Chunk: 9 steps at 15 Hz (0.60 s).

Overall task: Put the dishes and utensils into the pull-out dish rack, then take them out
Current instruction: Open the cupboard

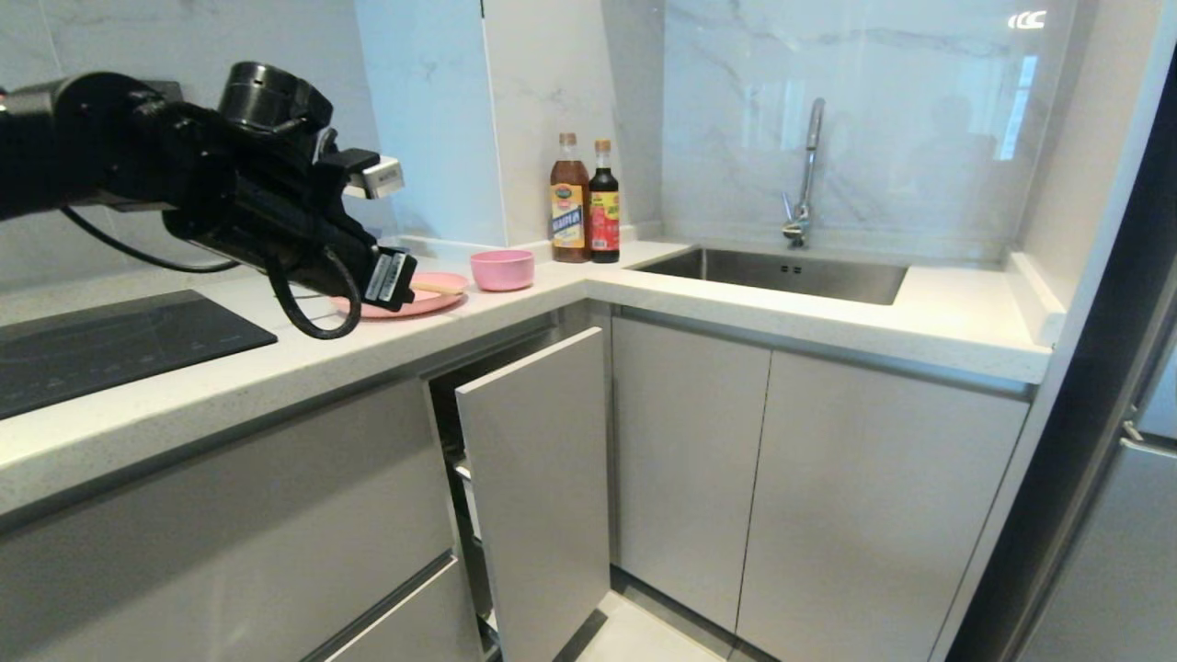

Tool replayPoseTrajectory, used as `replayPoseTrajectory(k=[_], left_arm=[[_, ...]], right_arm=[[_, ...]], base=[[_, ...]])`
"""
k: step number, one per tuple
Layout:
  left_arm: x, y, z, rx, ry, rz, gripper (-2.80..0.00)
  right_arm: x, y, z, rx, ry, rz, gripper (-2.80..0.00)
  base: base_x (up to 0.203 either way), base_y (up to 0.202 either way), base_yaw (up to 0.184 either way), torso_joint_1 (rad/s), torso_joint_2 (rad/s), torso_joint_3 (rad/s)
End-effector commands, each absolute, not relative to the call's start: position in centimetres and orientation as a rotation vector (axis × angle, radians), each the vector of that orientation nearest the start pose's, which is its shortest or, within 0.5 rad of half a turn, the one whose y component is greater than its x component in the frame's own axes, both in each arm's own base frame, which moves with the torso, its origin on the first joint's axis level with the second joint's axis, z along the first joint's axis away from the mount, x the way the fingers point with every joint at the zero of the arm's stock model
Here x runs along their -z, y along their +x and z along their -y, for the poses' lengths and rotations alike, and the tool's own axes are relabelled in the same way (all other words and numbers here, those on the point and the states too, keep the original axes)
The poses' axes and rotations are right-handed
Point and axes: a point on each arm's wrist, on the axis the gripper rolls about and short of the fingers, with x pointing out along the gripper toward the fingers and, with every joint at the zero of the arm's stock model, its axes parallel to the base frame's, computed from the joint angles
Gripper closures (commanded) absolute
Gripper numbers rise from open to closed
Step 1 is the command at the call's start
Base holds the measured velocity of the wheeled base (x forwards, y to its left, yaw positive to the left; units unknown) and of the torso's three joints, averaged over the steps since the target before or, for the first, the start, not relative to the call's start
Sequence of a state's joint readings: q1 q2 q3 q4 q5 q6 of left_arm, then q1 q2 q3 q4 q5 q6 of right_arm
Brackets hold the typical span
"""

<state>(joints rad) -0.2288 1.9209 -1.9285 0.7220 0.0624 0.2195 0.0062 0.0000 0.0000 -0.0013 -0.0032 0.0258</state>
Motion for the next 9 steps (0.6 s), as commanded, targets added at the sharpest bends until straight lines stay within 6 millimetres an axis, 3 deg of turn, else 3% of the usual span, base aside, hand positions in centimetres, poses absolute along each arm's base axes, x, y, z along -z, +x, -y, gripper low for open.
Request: replayPoseTrajectory(k=[1, 9], left_arm=[[-27.1, 36.1, 8.5, 0.234, 0.339, -0.744, -2.80], [-24.8, 38.1, 9.4, 0.280, 0.321, -0.757, -2.80]], right_arm=[[-7.5, -2.3, 0.0, -0.003, 0.026, 0.000, 0.00], [-7.5, -2.3, 0.0, -0.003, 0.026, 0.000, 0.00]], base=[[0.000, 0.000, 0.000, 0.000, 0.00, 0.000], [0.000, 0.000, 0.000, 0.000, 0.00, 0.000]])
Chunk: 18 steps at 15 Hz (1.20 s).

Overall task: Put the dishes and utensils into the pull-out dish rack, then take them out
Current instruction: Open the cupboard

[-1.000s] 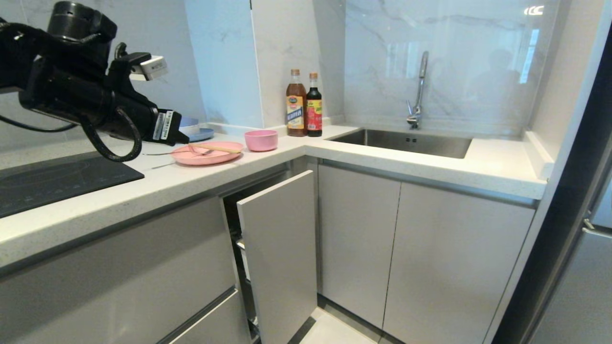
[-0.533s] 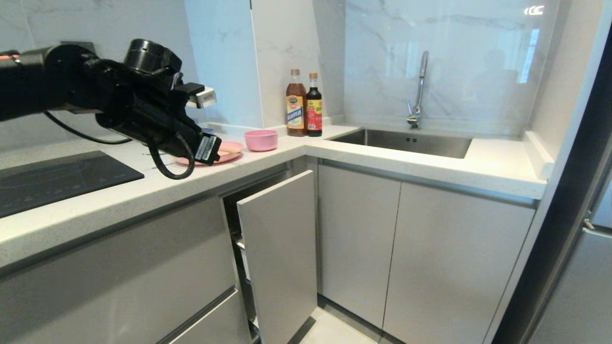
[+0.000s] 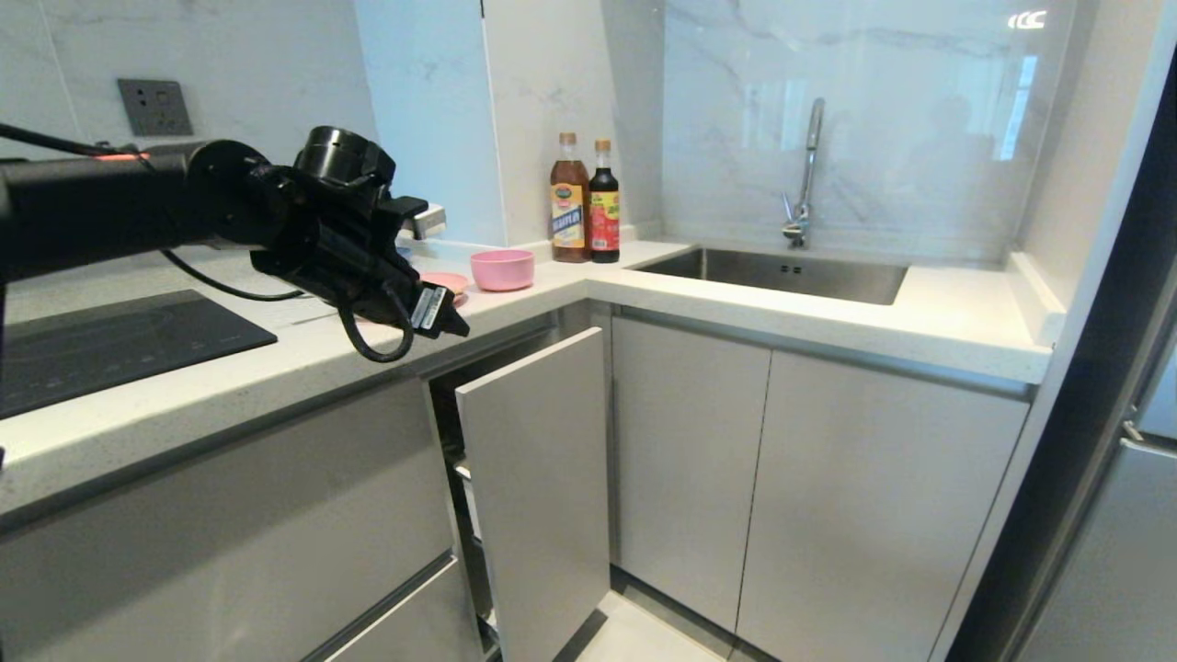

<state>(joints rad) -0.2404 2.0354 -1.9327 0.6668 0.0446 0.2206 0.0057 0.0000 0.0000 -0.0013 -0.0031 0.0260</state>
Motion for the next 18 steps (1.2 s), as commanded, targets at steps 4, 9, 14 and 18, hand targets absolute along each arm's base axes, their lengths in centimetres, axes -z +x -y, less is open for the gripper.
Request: replayPoseTrajectory(k=[4, 9, 14, 18], left_arm=[[-22.4, 40.0, 9.8, 0.347, 0.292, -0.782, -2.80], [-19.5, 42.8, 9.2, 0.336, 0.276, -0.769, -2.80], [-17.9, 43.6, 8.7, 0.447, 0.207, -0.798, -2.80], [-17.2, 43.8, 9.0, 0.464, 0.199, -0.813, -2.80]], right_arm=[[-7.5, -2.3, 0.0, -0.003, 0.026, 0.000, 0.00], [-7.5, -2.3, 0.0, -0.004, 0.026, 0.000, 0.00], [-7.5, -2.3, 0.0, -0.003, 0.026, 0.000, 0.00], [-7.6, -2.3, 0.0, -0.003, 0.026, 0.001, 0.00]], base=[[0.000, 0.000, 0.000, 0.000, 0.00, 0.000], [0.000, 0.000, 0.000, 0.000, 0.00, 0.000], [0.000, 0.000, 0.000, 0.000, 0.00, 0.000], [0.000, 0.000, 0.000, 0.000, 0.00, 0.000]])
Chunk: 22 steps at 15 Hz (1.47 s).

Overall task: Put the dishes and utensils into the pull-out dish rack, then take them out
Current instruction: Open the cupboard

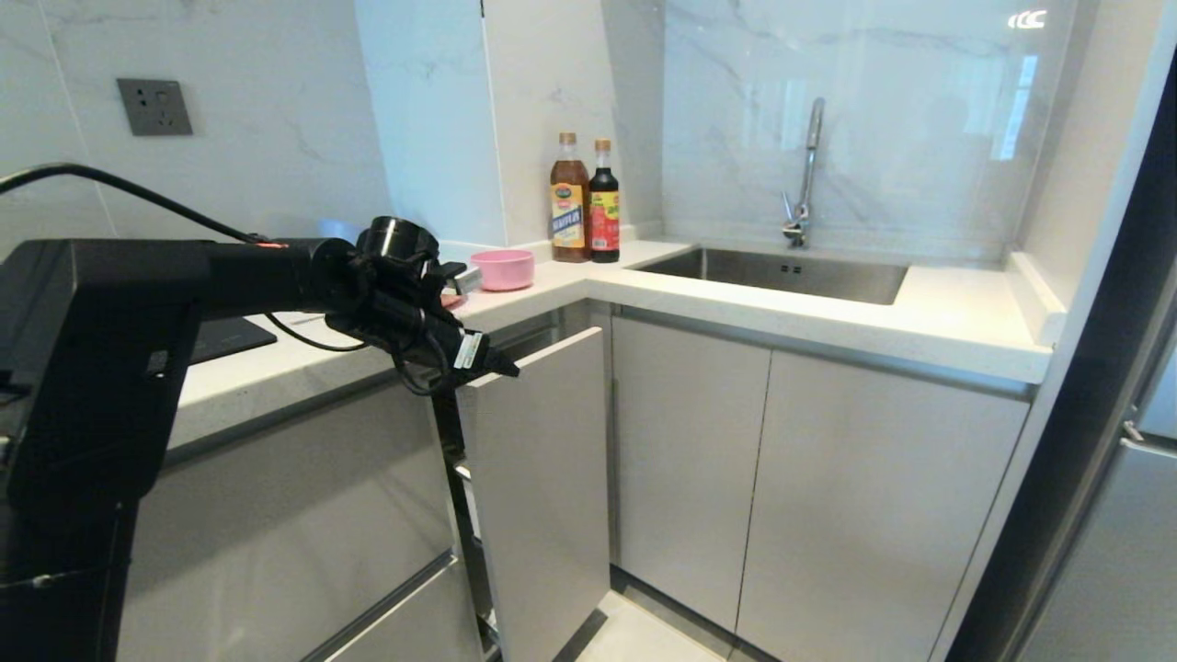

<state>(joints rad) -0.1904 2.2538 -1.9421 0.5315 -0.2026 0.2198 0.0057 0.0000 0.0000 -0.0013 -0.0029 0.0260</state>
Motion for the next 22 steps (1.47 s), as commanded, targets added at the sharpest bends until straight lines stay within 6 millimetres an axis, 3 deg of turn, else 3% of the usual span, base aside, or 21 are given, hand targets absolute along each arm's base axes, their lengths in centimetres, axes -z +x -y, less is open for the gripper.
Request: replayPoseTrajectory(k=[1, 7, 15, 22], left_arm=[[-16.8, 43.9, 9.2, 0.469, 0.200, -0.821, -2.80], [-15.5, 44.0, 11.4, 0.528, 0.187, -0.846, -2.80], [-15.3, 42.9, 15.0, 0.583, 0.177, -0.860, -2.80], [-15.9, 39.7, 21.6, 0.697, 0.175, -0.866, -2.80]], right_arm=[[-7.5, -2.3, 0.0, -0.003, 0.026, 0.000, 0.00], [-7.5, -2.3, 0.0, -0.003, 0.026, 0.000, 0.00], [-7.5, -2.3, 0.0, -0.005, 0.026, 0.000, 0.00], [-7.5, -2.3, 0.0, -0.004, 0.026, 0.000, 0.00]], base=[[0.000, 0.000, 0.000, 0.000, 0.00, 0.000], [0.000, 0.000, 0.000, 0.000, 0.00, 0.000], [0.000, 0.000, 0.000, 0.000, 0.00, 0.000], [0.000, 0.000, 0.000, 0.000, 0.00, 0.000]])
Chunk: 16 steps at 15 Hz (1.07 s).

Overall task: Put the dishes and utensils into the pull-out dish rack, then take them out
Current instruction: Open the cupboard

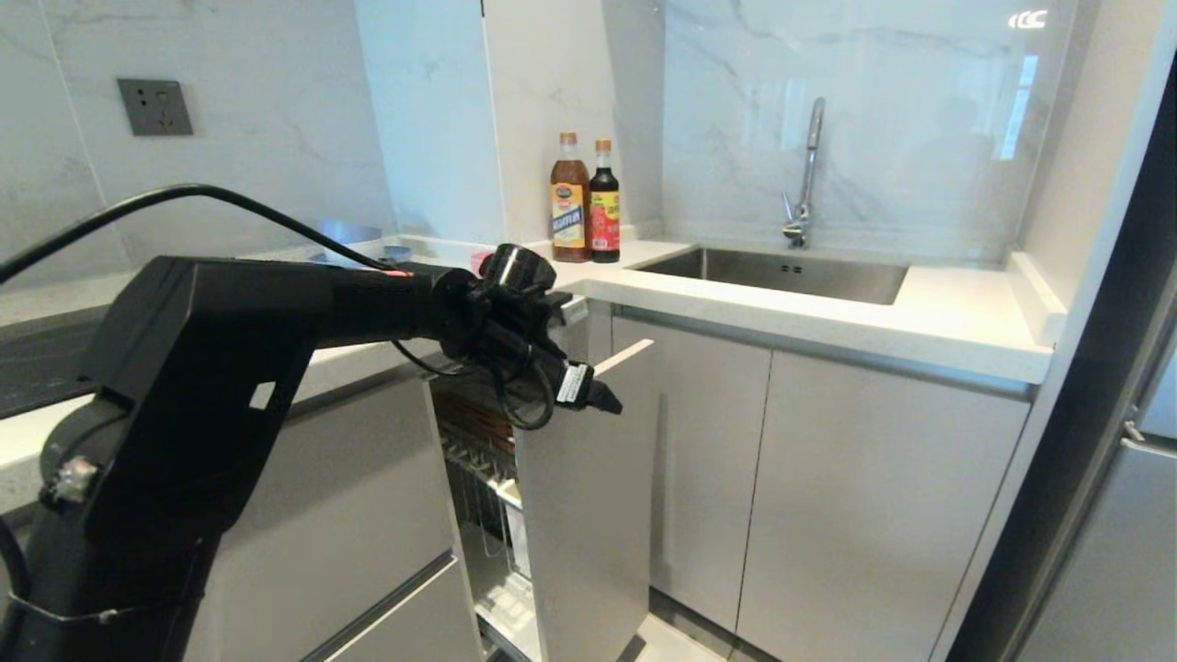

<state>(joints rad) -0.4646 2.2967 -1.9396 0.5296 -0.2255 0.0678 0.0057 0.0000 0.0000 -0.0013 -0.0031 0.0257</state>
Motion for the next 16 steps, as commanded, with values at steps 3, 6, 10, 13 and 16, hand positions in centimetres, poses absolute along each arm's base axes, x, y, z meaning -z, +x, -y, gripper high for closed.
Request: replayPoseTrajectory(k=[3, 6, 10, 13, 16], left_arm=[[-16.5, 38.4, 23.5, 0.734, 0.169, -0.864, -2.80], [-16.3, 36.9, 25.5, 0.775, 0.172, -0.880, -2.80], [-16.3, 35.1, 27.8, 0.827, 0.184, -0.888, -2.80], [-16.1, 33.8, 29.4, 0.857, 0.182, -0.903, -2.80], [-16.0, 32.8, 30.6, 0.897, 0.186, -0.907, -2.80]], right_arm=[[-7.5, -2.3, 0.0, -0.003, 0.026, 0.000, 0.00], [-7.5, -2.3, 0.0, -0.004, 0.026, 0.000, 0.00], [-7.6, -2.3, 0.0, -0.004, 0.026, 0.001, 0.00], [-7.5, -2.3, 0.0, -0.003, 0.026, 0.000, 0.00], [-7.5, -2.3, 0.0, -0.003, 0.026, 0.000, 0.00]], base=[[0.000, 0.000, 0.000, 0.000, 0.00, 0.000], [0.000, 0.000, 0.000, 0.000, 0.00, 0.000], [0.000, 0.000, 0.000, 0.000, 0.00, 0.000], [0.000, 0.000, 0.000, 0.000, 0.00, 0.000], [0.000, 0.000, 0.000, 0.000, 0.00, 0.000]])
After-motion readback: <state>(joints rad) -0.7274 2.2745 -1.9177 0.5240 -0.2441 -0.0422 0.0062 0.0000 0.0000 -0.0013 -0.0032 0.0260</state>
